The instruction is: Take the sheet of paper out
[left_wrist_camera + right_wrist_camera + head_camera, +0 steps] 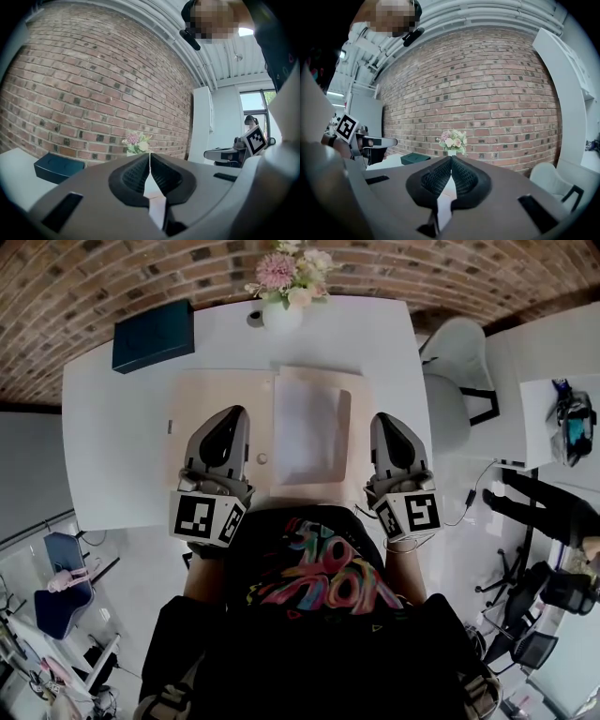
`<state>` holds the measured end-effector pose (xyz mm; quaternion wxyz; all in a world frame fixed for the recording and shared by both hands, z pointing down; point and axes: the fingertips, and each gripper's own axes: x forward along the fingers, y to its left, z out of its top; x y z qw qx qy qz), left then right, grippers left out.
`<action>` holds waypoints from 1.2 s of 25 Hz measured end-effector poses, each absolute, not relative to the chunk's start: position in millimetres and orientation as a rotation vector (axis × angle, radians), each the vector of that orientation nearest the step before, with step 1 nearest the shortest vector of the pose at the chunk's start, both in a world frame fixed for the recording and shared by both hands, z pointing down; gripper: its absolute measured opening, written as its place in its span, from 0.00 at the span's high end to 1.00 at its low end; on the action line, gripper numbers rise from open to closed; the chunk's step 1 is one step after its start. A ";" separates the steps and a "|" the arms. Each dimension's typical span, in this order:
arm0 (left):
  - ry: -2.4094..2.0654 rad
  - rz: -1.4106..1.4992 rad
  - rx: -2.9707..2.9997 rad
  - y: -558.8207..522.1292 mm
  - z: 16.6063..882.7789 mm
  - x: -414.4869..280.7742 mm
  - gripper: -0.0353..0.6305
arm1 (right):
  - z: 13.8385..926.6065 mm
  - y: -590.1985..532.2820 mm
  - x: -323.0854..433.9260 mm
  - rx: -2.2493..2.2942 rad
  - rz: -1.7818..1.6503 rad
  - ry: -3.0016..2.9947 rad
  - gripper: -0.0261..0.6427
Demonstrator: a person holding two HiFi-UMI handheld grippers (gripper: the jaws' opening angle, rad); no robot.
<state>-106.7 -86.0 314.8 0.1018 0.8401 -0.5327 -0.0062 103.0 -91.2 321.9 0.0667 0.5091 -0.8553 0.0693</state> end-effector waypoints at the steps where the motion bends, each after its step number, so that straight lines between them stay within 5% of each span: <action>1: -1.578 -0.021 2.474 -86.7 315.4 -106.6 0.90 | 322.6 -91.2 103.8 1.533 0.209 -2.579 0.93; 11: -1.556 -0.026 2.427 -89.7 329.3 -100.9 0.90 | 327.5 -93.6 109.2 1.527 0.216 -2.579 0.93; 14: -1.493 -0.011 2.424 -88.9 337.4 -95.2 0.71 | 329.4 -92.6 109.7 1.532 0.227 -2.582 0.93; 18: -1.457 0.009 2.417 -88.5 347.5 -91.0 0.66 | 331.4 -90.9 107.8 1.515 0.229 -2.591 0.93; 30: -1.300 0.078 2.375 -91.8 387.8 -70.9 0.65 | 349.2 -83.5 115.4 1.508 0.271 -2.553 0.93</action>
